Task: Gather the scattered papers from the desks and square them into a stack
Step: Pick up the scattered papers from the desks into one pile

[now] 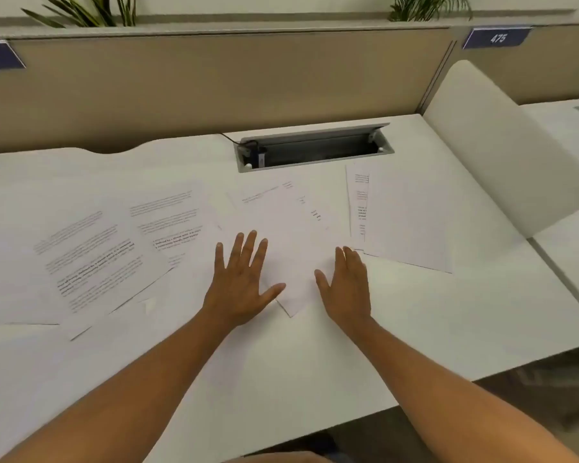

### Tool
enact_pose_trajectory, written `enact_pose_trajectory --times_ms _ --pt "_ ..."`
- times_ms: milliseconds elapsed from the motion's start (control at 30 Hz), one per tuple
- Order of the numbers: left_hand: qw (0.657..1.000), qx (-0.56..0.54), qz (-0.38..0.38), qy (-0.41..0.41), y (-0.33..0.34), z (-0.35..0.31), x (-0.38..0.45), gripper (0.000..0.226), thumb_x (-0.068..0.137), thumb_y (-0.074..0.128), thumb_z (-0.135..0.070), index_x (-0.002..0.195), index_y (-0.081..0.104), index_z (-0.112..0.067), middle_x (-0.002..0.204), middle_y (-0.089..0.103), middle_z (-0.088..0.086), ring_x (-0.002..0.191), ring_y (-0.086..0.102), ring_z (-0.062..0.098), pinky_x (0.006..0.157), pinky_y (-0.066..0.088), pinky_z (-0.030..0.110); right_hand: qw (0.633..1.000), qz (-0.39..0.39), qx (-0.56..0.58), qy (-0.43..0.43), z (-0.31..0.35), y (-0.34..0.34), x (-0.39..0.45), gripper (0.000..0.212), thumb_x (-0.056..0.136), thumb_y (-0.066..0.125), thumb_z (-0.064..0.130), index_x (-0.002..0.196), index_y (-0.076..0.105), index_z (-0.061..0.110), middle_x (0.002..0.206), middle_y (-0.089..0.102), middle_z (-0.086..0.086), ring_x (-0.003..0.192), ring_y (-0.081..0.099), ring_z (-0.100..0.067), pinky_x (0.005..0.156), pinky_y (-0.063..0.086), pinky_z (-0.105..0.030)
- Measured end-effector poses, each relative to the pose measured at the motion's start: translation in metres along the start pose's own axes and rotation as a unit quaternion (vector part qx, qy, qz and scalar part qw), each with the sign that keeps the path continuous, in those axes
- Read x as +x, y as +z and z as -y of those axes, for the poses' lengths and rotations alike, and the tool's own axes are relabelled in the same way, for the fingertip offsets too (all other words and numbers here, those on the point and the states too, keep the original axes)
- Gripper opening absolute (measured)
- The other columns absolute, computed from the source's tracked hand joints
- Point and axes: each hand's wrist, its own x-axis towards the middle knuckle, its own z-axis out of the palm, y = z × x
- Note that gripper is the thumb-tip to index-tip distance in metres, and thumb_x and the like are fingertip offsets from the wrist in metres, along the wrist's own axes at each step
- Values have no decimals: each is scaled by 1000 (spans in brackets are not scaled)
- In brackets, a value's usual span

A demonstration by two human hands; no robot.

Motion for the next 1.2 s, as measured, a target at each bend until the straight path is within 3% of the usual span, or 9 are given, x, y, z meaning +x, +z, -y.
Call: enact_pose_trajectory --times_ms 400,600,733,833,933,1000,1067,1100,1200 --pt "993 -7 111 33 48 -12 5 126 83 22 -102 178 -2 -22 186 -18 5 171 -20 31 134 -15 64 996 5 -28 80 -19 28 -2 88 108 34 58 167 -1 2 177 6 -16 165 0 -30 133 1 -50" --pt "992 2 117 37 47 -11 5 127 82 16 -103 177 -6 -22 185 -22 4 169 -26 31 133 -13 66 985 -66 135 81 -11 21 -1 79 102 65 39 165 27 9 170 34 -8 162 21 -25 132 11 -41" --pt "991 8 125 42 49 -10 7 126 83 19 -103 177 -7 -22 185 -23 5 169 -27 32 132 -13 67 875 -74 438 194 6 -1 11 68 86 87 21 144 54 29 117 76 20 106 71 7 95 54 -22" --pt "990 -9 132 46 43 -9 7 129 80 16 -106 176 -10 -25 183 -28 2 168 -30 29 132 -18 65 735 -49 621 268 21 -15 24 38 84 87 9 116 73 24 103 83 6 93 81 -13 78 63 -30" --pt "982 -169 78 -5 18 -3 10 112 92 21 -95 177 2 -23 185 -18 -2 170 -21 22 136 -15 55 738 -53 626 246 39 -29 31 17 89 82 10 91 82 27 96 84 6 87 81 -13 77 63 -31" --pt "923 -368 -3 -107 -12 -1 21 81 110 45 -62 175 25 -17 186 11 3 172 8 21 139 3 48 794 -78 574 184 53 -40 32 14 91 81 20 84 83 32 89 83 9 79 78 -12 75 63 -29" --pt "786 -569 -47 -238 -53 4 35 63 115 47 -47 168 43 -15 177 41 9 160 43 29 135 29 51 846 -126 511 82 69 -51 29 5 92 80 26 87 81 27 88 80 10 79 73 -9 74 58 -24" --pt "714 -640 -39 -283 -73 9 41 66 113 45 -55 166 47 -15 170 51 10 149 56 33 128 41 56 862 -149 485 6 77 -56 26 2 92 80 23 92 82 23 93 80 10 85 73 -6 77 56 -20" --pt "566 -766 63 -296 -116 38 50 95 96 47 -85 160 54 -16 156 66 12 133 70 43 110 56 67 875 -212 361 -243 102 -62 11 15 87 77 4 101 83 7 107 79 -5 103 75 -15 92 57 -21"
